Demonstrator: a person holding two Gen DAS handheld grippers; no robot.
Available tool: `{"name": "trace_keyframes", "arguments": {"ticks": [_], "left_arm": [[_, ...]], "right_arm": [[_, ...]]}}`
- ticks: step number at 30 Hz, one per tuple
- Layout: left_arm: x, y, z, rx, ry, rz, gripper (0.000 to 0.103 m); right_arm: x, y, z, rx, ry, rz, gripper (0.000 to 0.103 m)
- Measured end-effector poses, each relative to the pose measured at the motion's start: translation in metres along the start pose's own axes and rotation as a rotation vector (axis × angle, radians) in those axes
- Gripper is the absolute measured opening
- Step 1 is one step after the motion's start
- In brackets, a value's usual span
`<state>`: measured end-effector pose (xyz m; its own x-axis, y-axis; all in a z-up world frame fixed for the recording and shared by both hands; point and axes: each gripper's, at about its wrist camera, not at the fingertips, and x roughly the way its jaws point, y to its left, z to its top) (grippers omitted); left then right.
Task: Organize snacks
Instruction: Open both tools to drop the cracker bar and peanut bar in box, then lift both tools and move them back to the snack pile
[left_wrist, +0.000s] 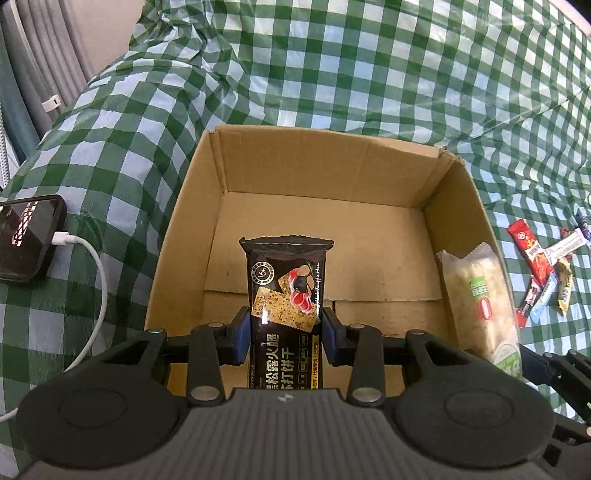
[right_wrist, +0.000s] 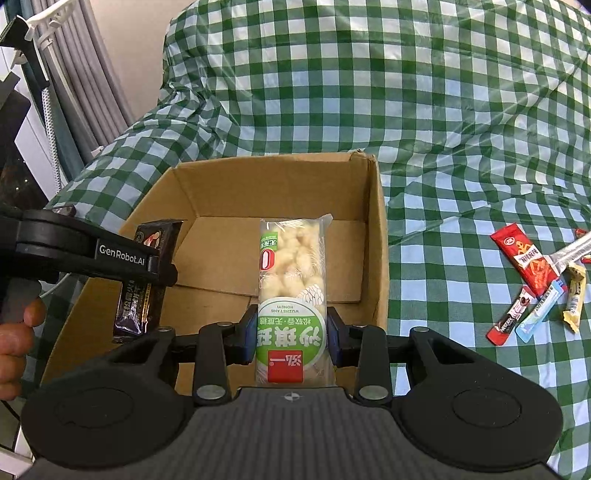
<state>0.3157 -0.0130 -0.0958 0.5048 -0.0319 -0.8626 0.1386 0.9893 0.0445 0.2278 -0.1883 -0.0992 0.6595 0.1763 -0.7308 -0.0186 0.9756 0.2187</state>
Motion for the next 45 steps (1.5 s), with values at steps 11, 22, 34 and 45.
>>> {"name": "trace_keyframes", "arguments": {"ticks": [11,22,34,45], "left_arm": [[0.007,-0.001,0.003,0.049,-0.002,0.046,0.103],[-0.076,-0.001,-0.016,0.108,0.023,0.062,0.103],[-0.278,-0.022,-0.026,0.186,-0.164,-0.065,0.103],[-0.417,-0.081,-0.054,0.315,-0.428,-0.212,0.103]], "right_arm": [[0.008,-0.005,0.011,0.018,-0.021,-0.013,0.061],[-0.063,-0.012,-0.014,0.061,-0.054,-0.061,0.087],[-0.172,-0.026,-0.037,0.11,-0.206,-0.122,0.088],[-0.244,-0.058,-0.06,0.162,-0.337,-0.226,0.089]]}}
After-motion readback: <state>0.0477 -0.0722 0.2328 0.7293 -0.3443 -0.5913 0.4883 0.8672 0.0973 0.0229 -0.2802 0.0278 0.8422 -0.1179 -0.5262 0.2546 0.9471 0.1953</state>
